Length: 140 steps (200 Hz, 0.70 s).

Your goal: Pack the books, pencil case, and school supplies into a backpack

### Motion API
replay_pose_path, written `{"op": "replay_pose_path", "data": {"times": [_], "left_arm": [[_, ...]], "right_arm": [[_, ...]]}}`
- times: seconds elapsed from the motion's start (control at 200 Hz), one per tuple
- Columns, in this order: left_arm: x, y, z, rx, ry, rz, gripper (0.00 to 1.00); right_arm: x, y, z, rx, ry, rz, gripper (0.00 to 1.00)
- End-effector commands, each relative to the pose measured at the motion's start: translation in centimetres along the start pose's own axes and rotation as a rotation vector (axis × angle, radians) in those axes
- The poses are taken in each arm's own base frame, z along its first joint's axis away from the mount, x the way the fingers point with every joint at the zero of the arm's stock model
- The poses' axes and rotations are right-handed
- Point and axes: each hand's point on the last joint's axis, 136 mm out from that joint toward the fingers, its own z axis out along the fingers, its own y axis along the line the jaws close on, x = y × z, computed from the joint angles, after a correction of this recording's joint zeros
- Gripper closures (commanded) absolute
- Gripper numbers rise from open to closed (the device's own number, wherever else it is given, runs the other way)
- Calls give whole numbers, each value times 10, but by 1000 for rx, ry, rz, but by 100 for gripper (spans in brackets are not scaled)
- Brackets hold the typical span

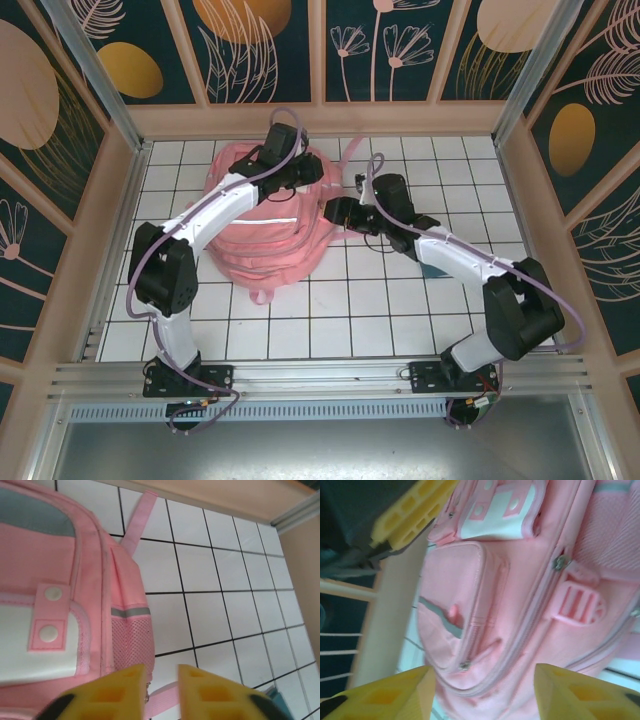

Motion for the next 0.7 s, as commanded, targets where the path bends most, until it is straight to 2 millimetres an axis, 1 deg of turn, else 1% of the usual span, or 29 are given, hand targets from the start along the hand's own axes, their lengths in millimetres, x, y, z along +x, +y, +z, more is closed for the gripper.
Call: {"op": "replay_pose_path", "data": {"times": [0.0,0.065,0.09,0.105,0.11,0.125,0.17,0.215,0.25,0.305,0.365,0.445,0.536,0.636,0.696], "left_arm": [[-22,22,-24,-46,-58,-13,59],[-22,49,-39,-102,-76,-41,50],[-22,62,-46,-125,-85,-58,47],[-19,73,-46,-144,-80,-70,45],[-21,73,-52,-141,-90,-72,45],[-21,79,-58,-150,-98,-82,43],[-16,103,-70,-186,-106,-118,39],[-10,126,-81,-222,-113,-150,36],[-2,146,-90,-266,-114,-173,34],[11,175,-103,-345,-118,-197,31],[26,199,-113,-391,-105,-230,30],[41,221,-119,-425,-96,-262,29],[50,234,-118,-436,-74,-280,28],[53,243,-112,-422,-46,-301,27],[50,245,-108,-394,-41,-308,28]], "right_arm": [[11,-14,4,109,57,-235,40],[11,-12,12,129,77,-248,38],[11,-11,16,130,84,-245,38],[11,-9,19,126,91,-243,38],[11,-8,19,126,91,-241,38],[12,-7,22,124,97,-235,38],[13,-3,31,123,110,-212,38],[16,2,40,107,128,-188,38],[19,9,46,87,139,-183,40],[20,13,56,91,142,-165,40],[22,18,64,85,143,-156,40],[20,17,70,97,138,-153,40],[16,14,73,130,136,-185,44],[17,19,73,116,153,-315,45],[26,27,72,60,201,-428,44]]}}
